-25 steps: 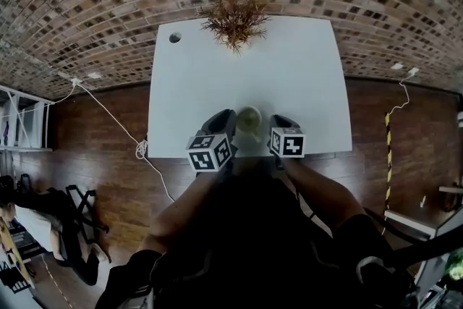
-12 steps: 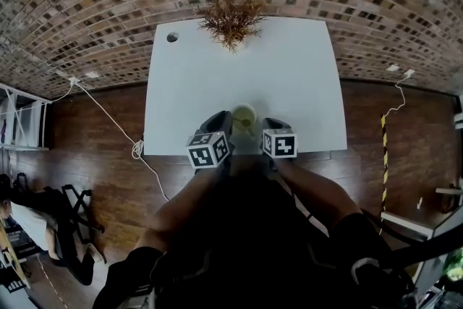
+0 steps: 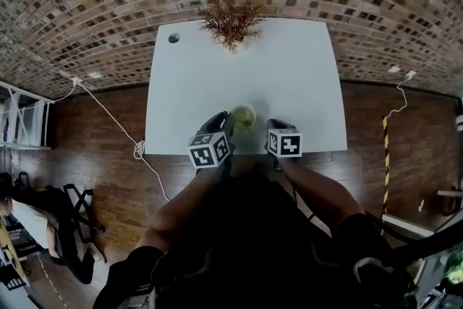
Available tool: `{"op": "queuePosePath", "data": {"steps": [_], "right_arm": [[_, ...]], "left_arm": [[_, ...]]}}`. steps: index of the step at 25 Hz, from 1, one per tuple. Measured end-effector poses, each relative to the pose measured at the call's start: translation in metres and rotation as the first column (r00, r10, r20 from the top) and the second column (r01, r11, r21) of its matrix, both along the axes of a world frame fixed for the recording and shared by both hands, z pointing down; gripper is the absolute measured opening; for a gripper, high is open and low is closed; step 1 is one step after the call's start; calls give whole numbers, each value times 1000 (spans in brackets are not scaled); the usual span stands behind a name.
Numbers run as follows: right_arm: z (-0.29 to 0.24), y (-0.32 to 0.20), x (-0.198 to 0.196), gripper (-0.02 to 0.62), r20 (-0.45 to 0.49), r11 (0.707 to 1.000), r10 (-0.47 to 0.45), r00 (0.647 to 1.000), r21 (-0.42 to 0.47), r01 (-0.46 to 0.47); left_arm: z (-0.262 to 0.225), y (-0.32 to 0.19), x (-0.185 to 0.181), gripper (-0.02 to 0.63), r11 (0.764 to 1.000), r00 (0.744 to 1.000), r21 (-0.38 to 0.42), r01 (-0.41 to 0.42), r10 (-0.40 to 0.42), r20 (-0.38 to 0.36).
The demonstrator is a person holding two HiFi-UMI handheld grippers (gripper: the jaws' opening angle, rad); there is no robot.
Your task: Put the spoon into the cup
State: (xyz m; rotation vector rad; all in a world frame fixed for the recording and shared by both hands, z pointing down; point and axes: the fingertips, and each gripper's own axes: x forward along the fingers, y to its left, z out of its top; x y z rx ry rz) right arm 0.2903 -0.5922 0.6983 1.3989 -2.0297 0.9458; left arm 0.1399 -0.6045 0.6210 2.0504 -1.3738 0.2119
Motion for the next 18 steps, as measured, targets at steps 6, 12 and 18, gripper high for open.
{"op": "queuePosePath", "data": {"steps": [6, 12, 18], "right_arm": [[-4, -1, -1, 6, 40, 1000, 7, 999, 8, -8], [-27, -7, 8, 6, 104, 998, 63, 993, 4, -63], [-82, -12, -2, 6, 121, 995, -57, 991, 83, 47]], "left_arm": [[-11, 11, 0, 179, 998, 996, 49, -47, 51, -67], [-46, 19, -20, 184, 985, 994, 163, -52, 68, -90], [-109, 19, -29, 109, 955, 989, 296, -24, 66, -133]]}}
